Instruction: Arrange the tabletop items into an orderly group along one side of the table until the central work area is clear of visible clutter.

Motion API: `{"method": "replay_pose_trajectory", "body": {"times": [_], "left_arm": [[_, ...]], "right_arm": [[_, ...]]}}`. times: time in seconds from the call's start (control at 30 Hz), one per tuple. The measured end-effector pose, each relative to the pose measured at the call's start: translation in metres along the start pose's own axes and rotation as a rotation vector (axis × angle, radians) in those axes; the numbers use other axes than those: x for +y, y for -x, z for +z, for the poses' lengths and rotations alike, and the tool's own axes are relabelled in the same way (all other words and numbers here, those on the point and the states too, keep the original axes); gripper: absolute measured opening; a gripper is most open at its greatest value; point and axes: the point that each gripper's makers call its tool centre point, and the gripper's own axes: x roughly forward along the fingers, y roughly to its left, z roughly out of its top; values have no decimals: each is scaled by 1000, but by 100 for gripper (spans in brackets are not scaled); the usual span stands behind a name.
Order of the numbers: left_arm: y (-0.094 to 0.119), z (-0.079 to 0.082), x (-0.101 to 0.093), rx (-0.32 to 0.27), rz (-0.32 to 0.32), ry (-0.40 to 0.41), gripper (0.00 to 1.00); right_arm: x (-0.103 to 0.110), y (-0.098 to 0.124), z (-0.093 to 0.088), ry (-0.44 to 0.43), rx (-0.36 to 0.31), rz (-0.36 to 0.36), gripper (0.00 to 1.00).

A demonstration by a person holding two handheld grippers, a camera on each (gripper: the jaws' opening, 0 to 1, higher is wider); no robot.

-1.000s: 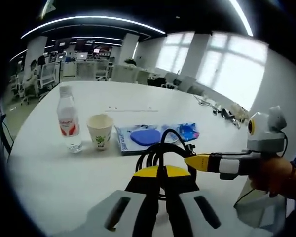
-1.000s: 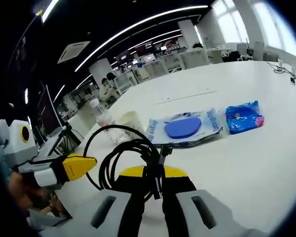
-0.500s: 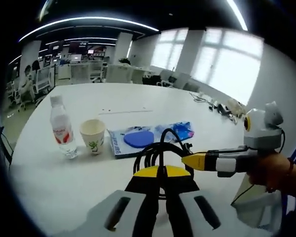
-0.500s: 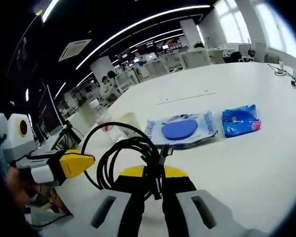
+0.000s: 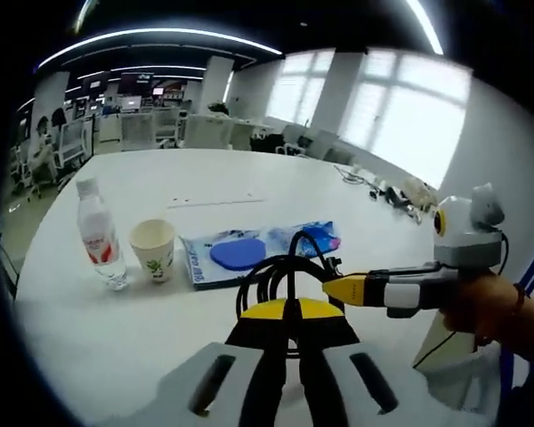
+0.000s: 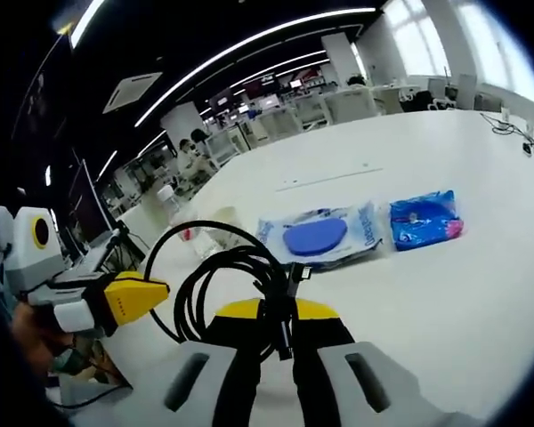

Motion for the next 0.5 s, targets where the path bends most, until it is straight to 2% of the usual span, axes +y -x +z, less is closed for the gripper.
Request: {"method": "replay_pose_trajectory", "body": {"times": [0.5], "left_arm": [[-22, 3, -22, 2, -44, 8, 0]], "right_arm": [[-28, 10, 5, -20, -3, -21, 8]]}}
